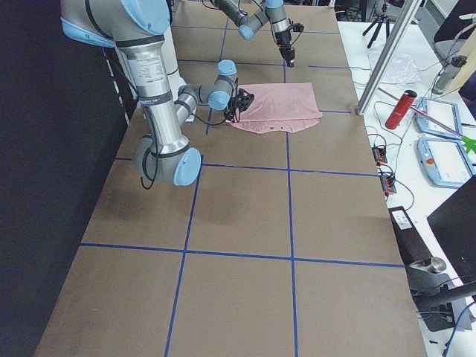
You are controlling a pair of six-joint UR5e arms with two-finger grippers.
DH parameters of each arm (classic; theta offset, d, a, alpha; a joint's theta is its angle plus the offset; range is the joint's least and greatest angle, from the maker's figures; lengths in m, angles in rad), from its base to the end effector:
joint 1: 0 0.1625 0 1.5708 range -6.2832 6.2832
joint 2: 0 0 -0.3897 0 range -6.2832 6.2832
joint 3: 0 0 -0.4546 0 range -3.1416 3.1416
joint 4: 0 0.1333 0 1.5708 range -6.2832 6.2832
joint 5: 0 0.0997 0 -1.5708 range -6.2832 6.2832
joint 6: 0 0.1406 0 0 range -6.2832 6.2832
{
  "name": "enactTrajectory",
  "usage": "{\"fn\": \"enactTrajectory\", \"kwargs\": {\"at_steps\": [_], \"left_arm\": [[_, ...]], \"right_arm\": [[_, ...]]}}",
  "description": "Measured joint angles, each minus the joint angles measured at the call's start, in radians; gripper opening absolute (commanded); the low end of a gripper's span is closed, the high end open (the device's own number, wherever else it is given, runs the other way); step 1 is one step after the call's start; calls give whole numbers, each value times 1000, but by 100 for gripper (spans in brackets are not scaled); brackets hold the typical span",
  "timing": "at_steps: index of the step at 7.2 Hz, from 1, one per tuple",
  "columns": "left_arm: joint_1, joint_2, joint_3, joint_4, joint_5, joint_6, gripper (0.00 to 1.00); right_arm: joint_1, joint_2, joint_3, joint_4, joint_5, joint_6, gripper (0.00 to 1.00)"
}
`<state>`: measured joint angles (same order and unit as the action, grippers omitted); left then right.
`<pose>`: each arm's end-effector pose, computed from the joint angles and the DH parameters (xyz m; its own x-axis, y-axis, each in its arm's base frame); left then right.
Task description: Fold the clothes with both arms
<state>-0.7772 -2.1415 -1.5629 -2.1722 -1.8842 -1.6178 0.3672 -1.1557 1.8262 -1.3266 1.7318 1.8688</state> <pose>0.4768 -0.5952 0.2092 0.2598 -0.3182 -0.9117 0.4780 0.8627 -0.1649 -0.5988 -0.3490 0.2423 0.4750 0.4932 0.7287 -0.3926 0.8600 -0.3261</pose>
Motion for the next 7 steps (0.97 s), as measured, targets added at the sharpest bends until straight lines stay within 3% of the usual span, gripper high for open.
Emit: {"fn": "enactTrajectory", "kwargs": {"at_steps": [2,4,6,7], "left_arm": [[4,0,0,-1,0,-12,40],[7,0,0,-1,0,-18,40],[8,0,0,-1,0,-19,40],[8,0,-1,-1,1,-20,40]], "right_arm": [[-9,6,-26,-11,-8,0,70],[-10,7,-35,-12,-8,1,63],[-12,7,-36,-13,-8,5,35],[-14,6,-37,-13,-8,16,10]]}}
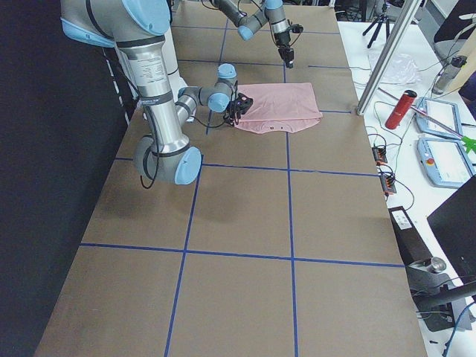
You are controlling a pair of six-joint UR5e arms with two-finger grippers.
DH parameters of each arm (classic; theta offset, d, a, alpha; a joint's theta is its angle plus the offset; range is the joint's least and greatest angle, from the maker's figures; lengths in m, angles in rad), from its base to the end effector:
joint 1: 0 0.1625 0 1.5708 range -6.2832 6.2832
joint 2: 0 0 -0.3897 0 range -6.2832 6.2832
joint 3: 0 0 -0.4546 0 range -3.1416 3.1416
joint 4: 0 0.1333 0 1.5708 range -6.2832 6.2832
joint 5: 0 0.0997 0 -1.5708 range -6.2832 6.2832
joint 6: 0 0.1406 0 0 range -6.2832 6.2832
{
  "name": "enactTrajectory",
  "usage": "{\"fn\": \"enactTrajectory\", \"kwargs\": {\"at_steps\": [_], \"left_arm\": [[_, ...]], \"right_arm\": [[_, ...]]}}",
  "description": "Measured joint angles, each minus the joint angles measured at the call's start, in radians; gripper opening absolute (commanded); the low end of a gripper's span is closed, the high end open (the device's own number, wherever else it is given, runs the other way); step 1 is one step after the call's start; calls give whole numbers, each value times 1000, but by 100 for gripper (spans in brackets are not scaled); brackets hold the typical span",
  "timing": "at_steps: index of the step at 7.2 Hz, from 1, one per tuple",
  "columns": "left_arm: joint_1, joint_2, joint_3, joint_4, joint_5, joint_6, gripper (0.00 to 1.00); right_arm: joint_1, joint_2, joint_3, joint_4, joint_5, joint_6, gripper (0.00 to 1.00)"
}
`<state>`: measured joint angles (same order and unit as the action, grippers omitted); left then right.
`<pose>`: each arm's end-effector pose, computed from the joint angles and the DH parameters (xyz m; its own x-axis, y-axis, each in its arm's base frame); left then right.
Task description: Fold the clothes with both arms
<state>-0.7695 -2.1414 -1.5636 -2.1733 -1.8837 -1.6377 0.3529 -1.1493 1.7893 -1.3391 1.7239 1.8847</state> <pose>0.4811 -0.5914 0.2087 0.2516 -0.3323 -0.9090 0.4767 0.8600 -0.1824 -0.6131 -0.3450 0.2597 0.5027 0.5104 0.6977 -0.4072 0.8518 -0.3297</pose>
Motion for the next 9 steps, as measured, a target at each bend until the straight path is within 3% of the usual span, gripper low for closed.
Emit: {"fn": "enactTrajectory", "kwargs": {"at_steps": [1,6,8,9], "left_arm": [[0,0,0,0,0,0,40],[21,7,-23,9,3,-49,44],[145,82,-171,71,47,-173,47],[246,121,-246,124,113,-236,51]], "right_arm": [[-3,0,0,0,-1,10,0],[-3,-2,31,2,5,14,0],[2,-15,71,0,9,13,0],[3,-20,82,0,9,14,0]]}}
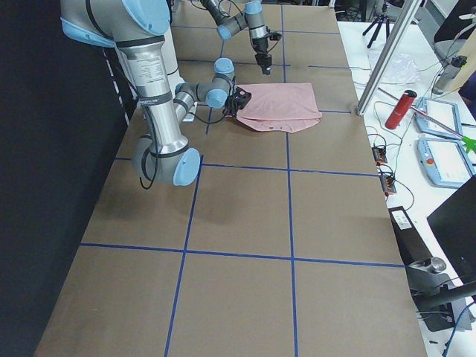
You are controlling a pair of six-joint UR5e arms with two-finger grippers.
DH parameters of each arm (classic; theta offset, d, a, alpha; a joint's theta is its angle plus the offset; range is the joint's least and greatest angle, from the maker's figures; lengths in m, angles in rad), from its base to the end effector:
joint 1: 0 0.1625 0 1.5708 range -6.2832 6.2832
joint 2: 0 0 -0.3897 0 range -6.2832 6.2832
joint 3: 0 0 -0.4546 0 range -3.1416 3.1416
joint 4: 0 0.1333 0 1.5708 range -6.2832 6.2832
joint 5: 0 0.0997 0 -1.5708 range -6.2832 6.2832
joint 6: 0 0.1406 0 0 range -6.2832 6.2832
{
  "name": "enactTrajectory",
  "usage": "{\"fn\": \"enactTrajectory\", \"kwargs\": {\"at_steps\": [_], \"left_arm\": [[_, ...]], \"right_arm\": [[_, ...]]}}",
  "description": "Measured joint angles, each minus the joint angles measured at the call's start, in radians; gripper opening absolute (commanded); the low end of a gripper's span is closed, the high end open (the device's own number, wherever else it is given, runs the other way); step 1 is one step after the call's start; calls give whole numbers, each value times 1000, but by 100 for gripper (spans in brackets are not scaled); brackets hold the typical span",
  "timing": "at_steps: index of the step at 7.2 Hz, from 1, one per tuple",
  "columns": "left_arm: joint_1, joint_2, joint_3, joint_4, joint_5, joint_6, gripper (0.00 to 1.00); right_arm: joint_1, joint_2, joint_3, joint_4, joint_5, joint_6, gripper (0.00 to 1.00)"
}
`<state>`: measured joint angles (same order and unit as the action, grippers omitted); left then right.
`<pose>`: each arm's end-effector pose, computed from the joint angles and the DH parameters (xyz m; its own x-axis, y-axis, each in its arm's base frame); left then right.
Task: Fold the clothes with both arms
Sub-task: 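Move the left gripper to the shirt's near corner beside the right gripper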
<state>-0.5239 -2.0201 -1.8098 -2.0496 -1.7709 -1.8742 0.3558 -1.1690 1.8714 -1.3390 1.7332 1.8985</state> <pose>0.5415 -0.4345 0.1872 0.2254 -0.4684 -0.8543 0.4185 0.8384 -0.3493 -0.5897 -0.3371 0.2298 0.4562 0.5084 0.7304 -0.3894 0.8520 -0.3498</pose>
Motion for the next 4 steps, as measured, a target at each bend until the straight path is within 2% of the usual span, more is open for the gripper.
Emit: {"fn": "enactTrajectory", "kwargs": {"at_steps": [2,4], "left_arm": [[147,60,-81,118,99,-66,51],[225,128,-105,151,156,-107,51]], "right_arm": [[1,-7,8,0,-2,0,0],[1,-8,9,0,-3,1,0]]}}
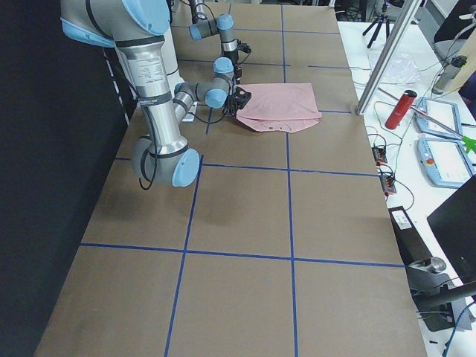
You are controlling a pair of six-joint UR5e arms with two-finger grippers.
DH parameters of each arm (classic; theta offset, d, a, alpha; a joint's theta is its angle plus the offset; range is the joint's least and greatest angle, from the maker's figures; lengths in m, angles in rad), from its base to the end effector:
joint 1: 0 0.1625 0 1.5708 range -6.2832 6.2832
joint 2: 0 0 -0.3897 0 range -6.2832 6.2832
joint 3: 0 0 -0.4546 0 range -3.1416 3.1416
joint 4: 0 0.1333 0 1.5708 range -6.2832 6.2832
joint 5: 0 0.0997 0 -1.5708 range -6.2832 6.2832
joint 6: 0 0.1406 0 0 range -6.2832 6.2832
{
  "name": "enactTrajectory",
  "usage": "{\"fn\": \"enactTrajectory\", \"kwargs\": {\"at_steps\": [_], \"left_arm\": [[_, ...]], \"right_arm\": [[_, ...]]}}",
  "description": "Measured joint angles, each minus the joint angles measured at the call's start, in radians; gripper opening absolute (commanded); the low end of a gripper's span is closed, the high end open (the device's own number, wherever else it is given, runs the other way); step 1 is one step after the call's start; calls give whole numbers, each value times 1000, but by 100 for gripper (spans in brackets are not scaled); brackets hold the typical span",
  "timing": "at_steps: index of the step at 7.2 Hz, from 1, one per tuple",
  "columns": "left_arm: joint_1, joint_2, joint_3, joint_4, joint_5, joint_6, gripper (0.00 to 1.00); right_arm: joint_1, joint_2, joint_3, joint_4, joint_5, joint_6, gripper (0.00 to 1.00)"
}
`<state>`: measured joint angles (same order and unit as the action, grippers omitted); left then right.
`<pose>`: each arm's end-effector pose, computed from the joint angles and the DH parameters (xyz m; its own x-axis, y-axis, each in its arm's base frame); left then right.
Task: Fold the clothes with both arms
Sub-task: 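Move the left gripper to the shirt's near corner beside the right gripper, then grasp the near edge with both grippers and fold it over toward the far edge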
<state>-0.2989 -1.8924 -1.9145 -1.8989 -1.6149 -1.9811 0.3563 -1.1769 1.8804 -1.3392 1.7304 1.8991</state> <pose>0.5866 -0.3137 0.2447 0.3751 -0.5326 -0.7587 0.4455 0.8214 -0.3563 -0.5865 -0.3367 0.2305 0.4543 0.5088 0.7313 -0.3920 0.8513 -0.3488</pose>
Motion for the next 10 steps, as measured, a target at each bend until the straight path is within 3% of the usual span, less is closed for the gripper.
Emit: {"fn": "enactTrajectory", "kwargs": {"at_steps": [7,8,9,10], "left_arm": [[54,18,6,8,15,-11,50],[59,18,6,8,15,-13,39],[61,18,7,8,15,-16,15],[62,18,5,11,15,-25,0]], "right_arm": [[-1,2,3,0,-3,2,0],[-2,2,3,0,-4,2,0],[-2,2,3,0,-4,2,0],[-2,2,3,0,-4,2,0]]}}
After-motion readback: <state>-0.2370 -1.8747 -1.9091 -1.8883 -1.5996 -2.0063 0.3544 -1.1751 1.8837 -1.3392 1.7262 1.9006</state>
